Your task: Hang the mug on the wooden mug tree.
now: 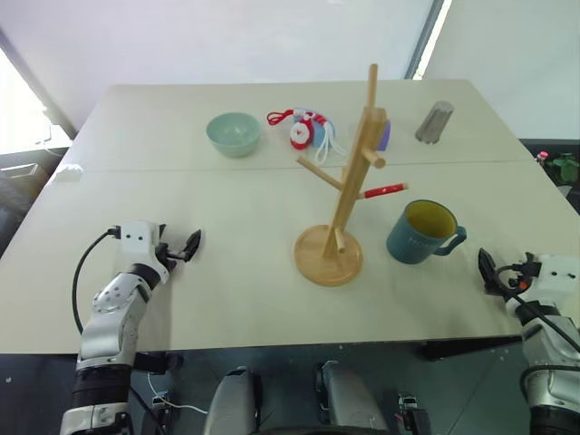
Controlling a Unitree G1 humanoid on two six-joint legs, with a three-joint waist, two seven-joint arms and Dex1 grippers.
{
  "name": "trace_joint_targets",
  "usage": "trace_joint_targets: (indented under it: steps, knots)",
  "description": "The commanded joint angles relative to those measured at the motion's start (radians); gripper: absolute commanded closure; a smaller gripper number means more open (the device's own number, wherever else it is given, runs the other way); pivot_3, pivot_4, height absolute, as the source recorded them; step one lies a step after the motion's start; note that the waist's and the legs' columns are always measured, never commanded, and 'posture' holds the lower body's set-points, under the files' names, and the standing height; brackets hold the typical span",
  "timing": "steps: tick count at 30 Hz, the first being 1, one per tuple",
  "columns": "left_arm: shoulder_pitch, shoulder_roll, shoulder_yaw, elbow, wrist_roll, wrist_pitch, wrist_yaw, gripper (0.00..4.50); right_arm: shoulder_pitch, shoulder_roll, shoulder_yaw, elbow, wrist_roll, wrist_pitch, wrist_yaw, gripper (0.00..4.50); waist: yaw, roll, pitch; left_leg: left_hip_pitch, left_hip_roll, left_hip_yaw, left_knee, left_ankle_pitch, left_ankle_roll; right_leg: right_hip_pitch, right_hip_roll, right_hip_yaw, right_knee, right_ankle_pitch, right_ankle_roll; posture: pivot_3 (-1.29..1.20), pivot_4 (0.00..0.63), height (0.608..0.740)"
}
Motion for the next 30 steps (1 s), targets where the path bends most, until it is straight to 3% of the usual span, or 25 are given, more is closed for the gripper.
trace_joint_targets:
  steps: [1,16,24,30]
  knots:
    - [-0.013,0.011,0.018,-0.021,0.006,-0.01,0.005,0.0,-0.004,-0.005,0.003,-0.028,-0.007,-0.018,0.005,0.06,0.0,0.0,0.0,0.0,0.0,0.0,0.0,0.0,0.0,0.0,0.0,0.0,0.0,0.0,0.0,0.0,0.15,0.74]
    - [0.008,0.011,-0.021,-0.064,-0.012,-0.012,-0.092,0.0,0.063,0.013,0.015,-0.114,0.039,0.01,0.064,0.06,0.0,0.0,0.0,0.0,0.0,0.0,0.0,0.0,0.0,0.0,-0.002,0.0,-0.001,0.0,0.0,0.0,0.15,0.74]
    - [0.128,0.068,-0.182,-0.265,-0.073,-0.034,-0.398,0.0,0.204,-0.008,0.066,-0.273,0.049,0.027,0.203,0.06,0.003,0.0,0.0,-0.001,-0.001,0.002,-0.007,0.0,0.0,-0.003,-0.007,0.001,-0.003,0.0,0.0,0.0,0.15,0.74]
    - [0.139,0.088,-0.311,-0.349,-0.072,-0.05,-0.523,0.0,0.205,0.01,0.08,-0.272,0.026,-0.005,0.203,0.06,0.0,0.001,0.0,-0.001,-0.001,0.003,-0.008,0.0,0.0,-0.005,-0.008,0.001,-0.003,0.0,-0.001,0.0,0.15,0.74]
